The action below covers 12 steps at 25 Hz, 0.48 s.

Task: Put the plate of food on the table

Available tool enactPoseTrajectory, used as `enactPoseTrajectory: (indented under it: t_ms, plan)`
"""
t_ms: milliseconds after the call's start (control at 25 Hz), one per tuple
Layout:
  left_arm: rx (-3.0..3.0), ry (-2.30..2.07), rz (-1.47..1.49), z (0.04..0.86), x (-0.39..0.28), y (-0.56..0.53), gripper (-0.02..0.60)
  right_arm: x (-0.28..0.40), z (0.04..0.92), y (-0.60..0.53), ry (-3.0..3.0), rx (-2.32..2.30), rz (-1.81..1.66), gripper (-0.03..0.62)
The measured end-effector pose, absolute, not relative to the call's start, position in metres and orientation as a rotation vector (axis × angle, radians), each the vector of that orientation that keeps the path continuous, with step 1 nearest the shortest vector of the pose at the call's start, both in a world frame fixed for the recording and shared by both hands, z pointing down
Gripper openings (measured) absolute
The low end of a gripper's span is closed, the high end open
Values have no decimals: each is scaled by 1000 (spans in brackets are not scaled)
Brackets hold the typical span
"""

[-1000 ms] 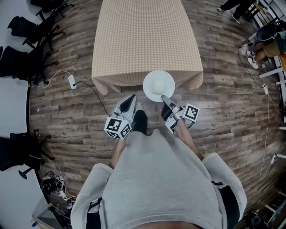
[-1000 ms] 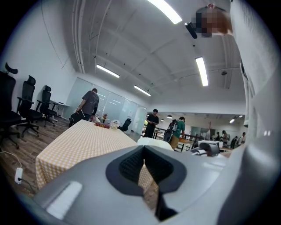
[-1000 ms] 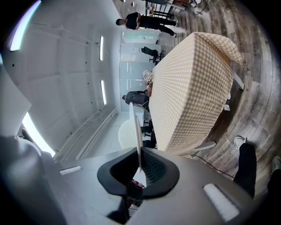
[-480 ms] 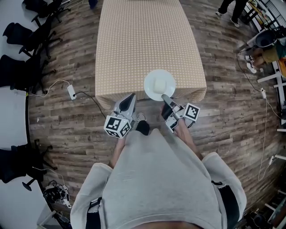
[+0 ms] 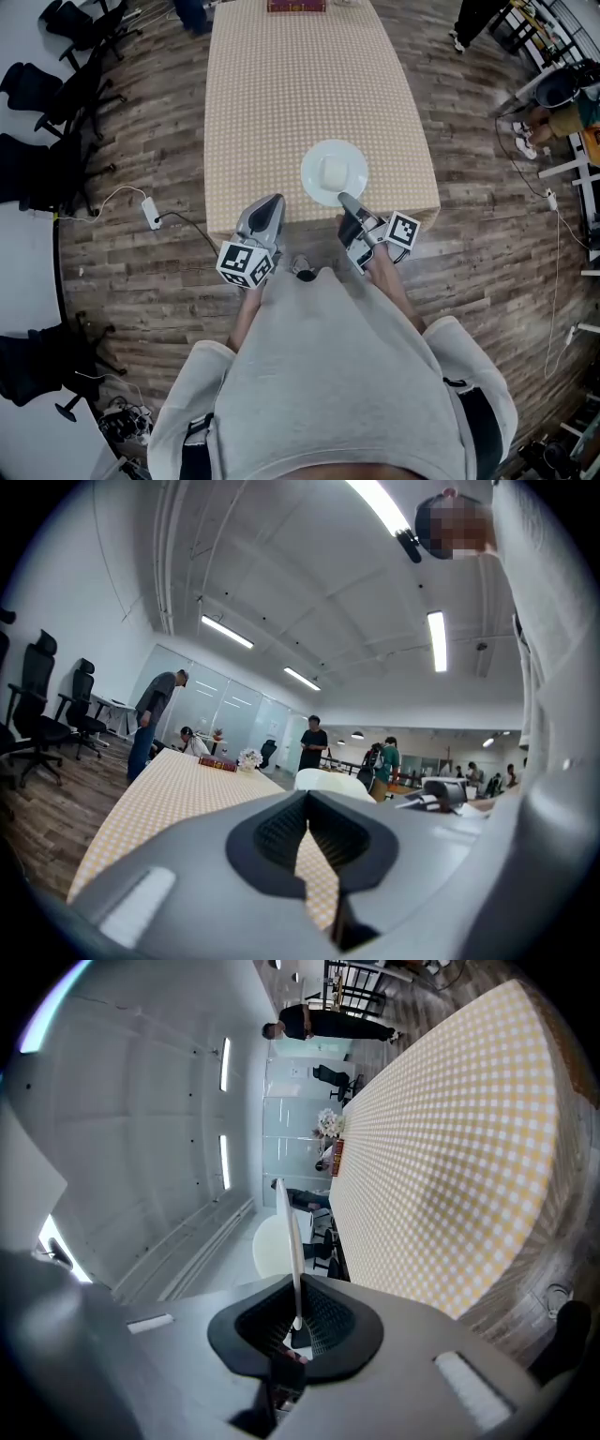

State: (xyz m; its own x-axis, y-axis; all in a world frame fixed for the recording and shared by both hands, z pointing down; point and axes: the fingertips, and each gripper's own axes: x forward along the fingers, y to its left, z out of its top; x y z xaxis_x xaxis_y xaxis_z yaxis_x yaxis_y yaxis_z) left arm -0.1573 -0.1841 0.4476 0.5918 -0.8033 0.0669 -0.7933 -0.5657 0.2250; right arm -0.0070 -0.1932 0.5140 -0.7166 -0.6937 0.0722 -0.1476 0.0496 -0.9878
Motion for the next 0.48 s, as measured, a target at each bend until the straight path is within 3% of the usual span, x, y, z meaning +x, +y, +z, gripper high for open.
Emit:
enactPoseTrajectory:
  t_ms: [480]
  plan:
    - [2580,-1317,-45,458,-152,-205,8,-3,521,-217,1889,-834,-1720,11]
